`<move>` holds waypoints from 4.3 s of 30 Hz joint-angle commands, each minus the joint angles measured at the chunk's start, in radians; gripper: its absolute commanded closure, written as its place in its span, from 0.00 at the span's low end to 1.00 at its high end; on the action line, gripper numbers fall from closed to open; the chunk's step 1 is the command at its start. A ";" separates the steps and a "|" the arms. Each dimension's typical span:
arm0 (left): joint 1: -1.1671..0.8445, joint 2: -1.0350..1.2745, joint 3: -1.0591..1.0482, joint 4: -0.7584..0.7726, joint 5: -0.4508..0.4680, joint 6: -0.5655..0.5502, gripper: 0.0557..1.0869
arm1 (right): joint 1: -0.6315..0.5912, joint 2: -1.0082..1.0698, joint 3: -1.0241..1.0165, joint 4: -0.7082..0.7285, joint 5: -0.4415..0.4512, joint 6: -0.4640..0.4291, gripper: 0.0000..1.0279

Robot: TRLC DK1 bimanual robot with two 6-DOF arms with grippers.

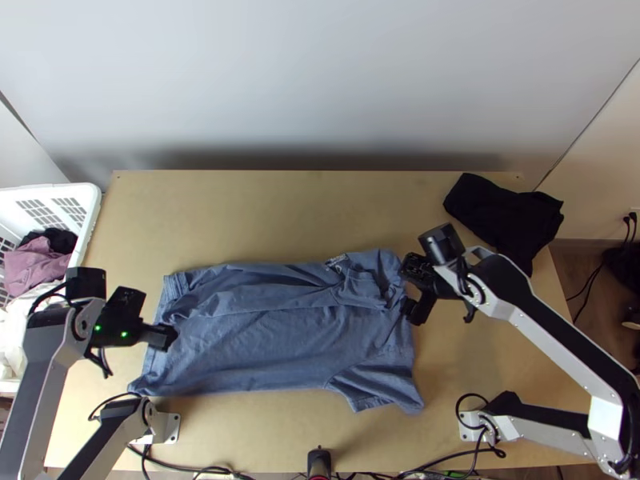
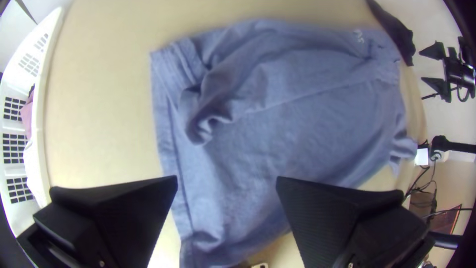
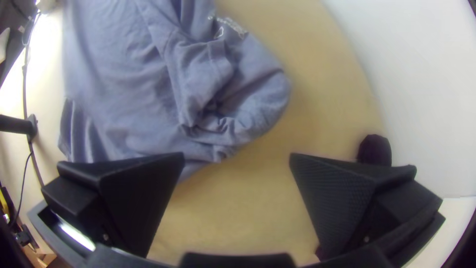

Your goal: Fold the t-shirt

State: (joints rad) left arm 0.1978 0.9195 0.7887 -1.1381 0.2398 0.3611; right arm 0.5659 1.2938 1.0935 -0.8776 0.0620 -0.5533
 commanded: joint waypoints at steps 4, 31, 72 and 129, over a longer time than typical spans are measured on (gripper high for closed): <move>0.124 0.032 -0.037 -0.121 -0.181 0.113 0.06 | -0.038 -0.085 -0.047 -0.027 -0.005 0.010 0.04; 0.068 0.114 -0.143 -0.187 -0.247 0.122 0.10 | -0.089 -0.165 -0.116 -0.029 -0.074 0.001 0.04; -0.077 0.248 -0.161 -0.011 -0.238 0.027 0.97 | 0.468 -0.159 -0.129 -0.256 -0.269 0.007 0.04; -0.063 0.213 -0.121 -0.005 -0.238 -0.014 0.97 | 0.693 0.087 -0.397 0.338 -0.154 0.016 0.86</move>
State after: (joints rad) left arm 0.1368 1.1320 0.6632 -1.1400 0.0029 0.3473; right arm 1.2797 1.3746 0.7059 -0.5568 -0.1196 -0.5354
